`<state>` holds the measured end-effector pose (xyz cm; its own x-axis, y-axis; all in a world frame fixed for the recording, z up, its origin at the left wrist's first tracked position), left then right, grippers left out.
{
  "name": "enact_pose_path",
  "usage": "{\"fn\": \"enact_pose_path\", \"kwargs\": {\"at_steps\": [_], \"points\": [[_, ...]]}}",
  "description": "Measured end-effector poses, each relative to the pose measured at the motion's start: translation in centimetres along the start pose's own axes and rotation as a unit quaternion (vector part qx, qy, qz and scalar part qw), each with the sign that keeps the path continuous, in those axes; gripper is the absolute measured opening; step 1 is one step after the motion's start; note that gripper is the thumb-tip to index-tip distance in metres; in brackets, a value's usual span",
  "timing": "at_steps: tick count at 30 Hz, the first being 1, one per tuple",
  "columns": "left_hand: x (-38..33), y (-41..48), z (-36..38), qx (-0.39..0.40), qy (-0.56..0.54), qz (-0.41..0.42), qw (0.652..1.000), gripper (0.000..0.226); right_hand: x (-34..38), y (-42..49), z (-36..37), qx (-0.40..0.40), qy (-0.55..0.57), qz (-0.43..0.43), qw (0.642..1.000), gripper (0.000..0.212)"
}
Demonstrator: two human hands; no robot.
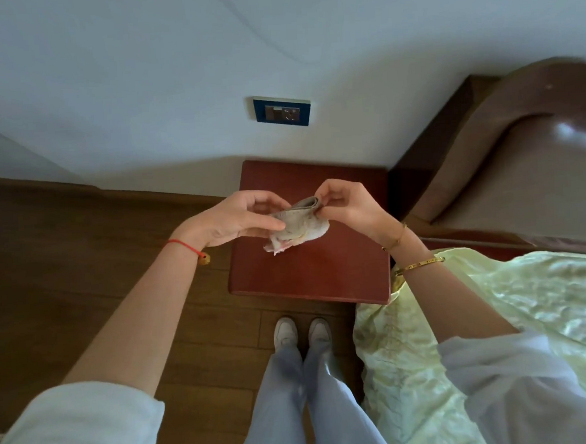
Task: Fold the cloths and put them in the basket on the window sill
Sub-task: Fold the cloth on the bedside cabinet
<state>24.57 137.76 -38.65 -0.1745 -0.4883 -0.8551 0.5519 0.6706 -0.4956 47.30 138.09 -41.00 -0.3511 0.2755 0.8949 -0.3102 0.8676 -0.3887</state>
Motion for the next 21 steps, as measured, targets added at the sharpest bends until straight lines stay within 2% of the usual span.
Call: {"fn": "enact_pose_path", "kwargs": {"at_steps": [3,7,9,11,15,18,21], "points": [[0.0,0.0,0.1,0.048,-0.017,-0.027,0.998,0.028,0.1,-0.9,-0.2,0.044,0.006,0.014,0.999,0.018],[1.4,1.0,-0.4,0.040,-0.006,-0.037,0.998,0.029,-1.4,-0.9,0.0,0.041,0.007,0.043,0.998,0.019],[2.7,1.9,-0.7,0.008,0.031,-0.036,0.999,0.030,-2.9,-0.2,0.2,0.013,-0.028,0.055,0.998,0.017],[4.2,3.3,-1.0,-0.054,0.114,-0.014,0.992,0.029,-4.4,0.9,0.5,-0.023,-0.069,0.066,0.995,0.013],[7.3,6.5,-1.2,-0.210,0.223,0.043,0.951,0.029,-7.0,3.8,1.4,-0.106,-0.136,0.081,0.982,0.008],[9.2,8.5,-1.3,-0.253,0.201,0.065,0.944,0.029,-8.9,6.3,2.1,-0.123,-0.151,0.096,0.976,0.008],[10.3,9.7,-1.5,-0.244,0.147,0.076,0.955,0.031,-9.8,8.3,2.4,-0.112,-0.120,0.112,0.980,0.013]]}}
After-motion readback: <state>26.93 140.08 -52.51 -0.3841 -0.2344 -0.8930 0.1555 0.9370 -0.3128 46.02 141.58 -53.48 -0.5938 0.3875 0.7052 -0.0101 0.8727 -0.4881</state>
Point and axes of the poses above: each hand's wrist, its own y-axis towards the middle knuckle, its own z-axis out of the palm, x = y × z, the point moved 2 cm from there along y, towards the middle knuckle, and after that the axes turned 6 degrees about z, right-handed, at the moved point
